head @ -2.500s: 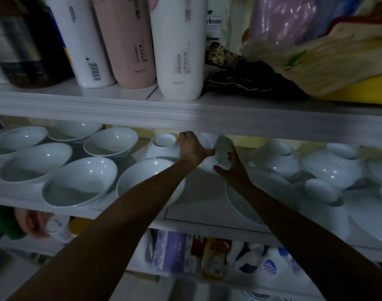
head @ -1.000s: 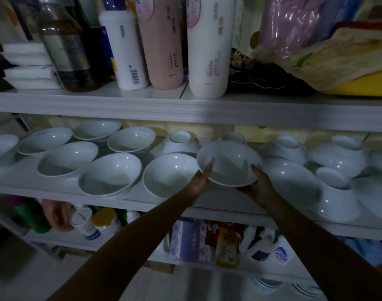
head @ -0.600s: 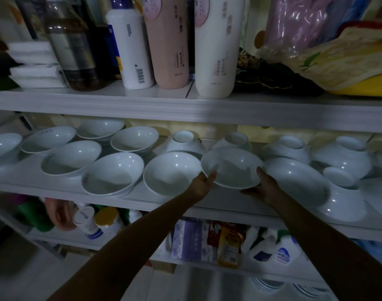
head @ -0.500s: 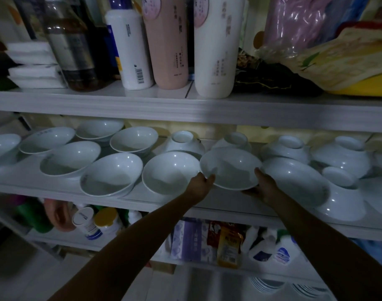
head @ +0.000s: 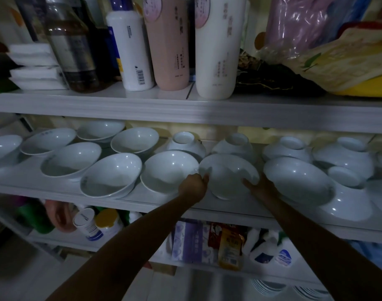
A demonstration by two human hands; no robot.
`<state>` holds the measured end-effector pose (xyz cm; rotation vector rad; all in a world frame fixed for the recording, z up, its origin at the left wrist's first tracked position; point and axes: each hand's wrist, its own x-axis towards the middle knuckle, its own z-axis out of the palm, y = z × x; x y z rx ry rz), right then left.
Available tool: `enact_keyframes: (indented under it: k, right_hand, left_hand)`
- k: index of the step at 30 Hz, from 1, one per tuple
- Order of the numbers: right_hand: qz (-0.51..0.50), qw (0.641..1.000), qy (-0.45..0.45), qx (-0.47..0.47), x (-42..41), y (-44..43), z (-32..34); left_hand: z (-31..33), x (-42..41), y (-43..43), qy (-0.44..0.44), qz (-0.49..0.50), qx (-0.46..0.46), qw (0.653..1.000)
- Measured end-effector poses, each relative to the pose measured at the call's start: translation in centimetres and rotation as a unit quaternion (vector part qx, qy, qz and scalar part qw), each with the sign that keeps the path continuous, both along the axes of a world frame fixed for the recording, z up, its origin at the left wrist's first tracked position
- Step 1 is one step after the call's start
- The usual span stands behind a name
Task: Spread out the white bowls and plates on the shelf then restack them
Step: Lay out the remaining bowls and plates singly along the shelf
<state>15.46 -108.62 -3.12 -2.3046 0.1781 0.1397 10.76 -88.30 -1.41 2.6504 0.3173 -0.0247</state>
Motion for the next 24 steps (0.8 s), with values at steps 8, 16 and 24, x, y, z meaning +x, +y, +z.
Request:
enact_keyframes:
  k: [8,16,24]
  right_hand:
    - [0.027,0.921,-0.092,-0.377,0.6,0.8,3.3]
    - [0.129,0.863,-0.17,-0.459,4.4,1.3,3.6]
    - [0.31,0.855,-0.14,-0.391,8.7,7.7,3.9]
  left_hand:
    - [3.1,1.9,-0.7,-0.034,-0.013,0.229,0.973]
    - [1.8,4.8,2.4,-0.072,-0.052,0.208,0.974]
    - [0.8,8.6,6.5,-0.017,-0.055,0.141,0.988]
